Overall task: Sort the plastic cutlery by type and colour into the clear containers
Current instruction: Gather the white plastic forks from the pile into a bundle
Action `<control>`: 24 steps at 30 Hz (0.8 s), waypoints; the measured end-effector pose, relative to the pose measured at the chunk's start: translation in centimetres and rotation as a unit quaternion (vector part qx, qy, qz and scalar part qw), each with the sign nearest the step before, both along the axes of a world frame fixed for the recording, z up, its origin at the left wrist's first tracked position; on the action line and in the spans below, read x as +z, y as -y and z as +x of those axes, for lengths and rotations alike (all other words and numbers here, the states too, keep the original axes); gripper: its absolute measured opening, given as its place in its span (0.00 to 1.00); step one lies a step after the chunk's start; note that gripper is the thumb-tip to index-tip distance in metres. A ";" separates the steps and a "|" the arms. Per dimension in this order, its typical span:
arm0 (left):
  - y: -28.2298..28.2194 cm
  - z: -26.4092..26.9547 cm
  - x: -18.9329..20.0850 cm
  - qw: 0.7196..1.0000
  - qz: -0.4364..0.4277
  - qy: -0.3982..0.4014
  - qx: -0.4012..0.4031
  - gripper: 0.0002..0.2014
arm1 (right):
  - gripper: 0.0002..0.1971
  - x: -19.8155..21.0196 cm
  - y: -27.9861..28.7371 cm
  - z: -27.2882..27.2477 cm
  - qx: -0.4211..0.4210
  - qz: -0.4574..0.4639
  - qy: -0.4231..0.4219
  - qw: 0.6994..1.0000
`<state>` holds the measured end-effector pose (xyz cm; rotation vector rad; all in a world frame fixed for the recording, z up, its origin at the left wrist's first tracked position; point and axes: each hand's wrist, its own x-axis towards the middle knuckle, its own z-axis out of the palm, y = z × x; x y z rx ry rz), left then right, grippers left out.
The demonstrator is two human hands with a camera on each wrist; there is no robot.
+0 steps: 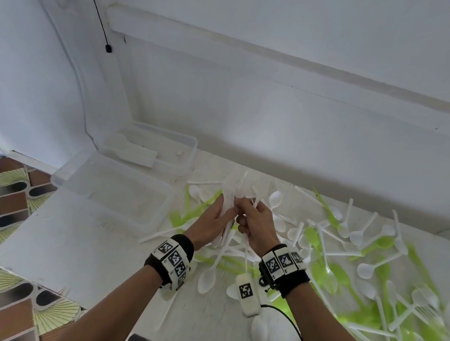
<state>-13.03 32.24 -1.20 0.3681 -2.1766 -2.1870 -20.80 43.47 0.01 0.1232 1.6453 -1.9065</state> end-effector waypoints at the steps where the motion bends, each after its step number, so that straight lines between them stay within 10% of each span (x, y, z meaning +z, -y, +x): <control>1: 0.0 0.2 0.0 1.000 -0.009 -0.003 -0.015 0.21 | 0.09 0.0 -0.2 -0.2 0.009 0.013 -0.014 1.000; 8: 0.6 0.4 1.2 0.997 0.060 0.040 -0.004 0.06 | 0.12 0.5 -1.5 -1.1 0.088 0.020 -0.051 0.995; 24: 1.4 0.3 0.2 0.974 0.208 0.071 0.050 0.08 | 0.10 1.7 -0.4 -2.1 0.055 0.026 -0.025 0.998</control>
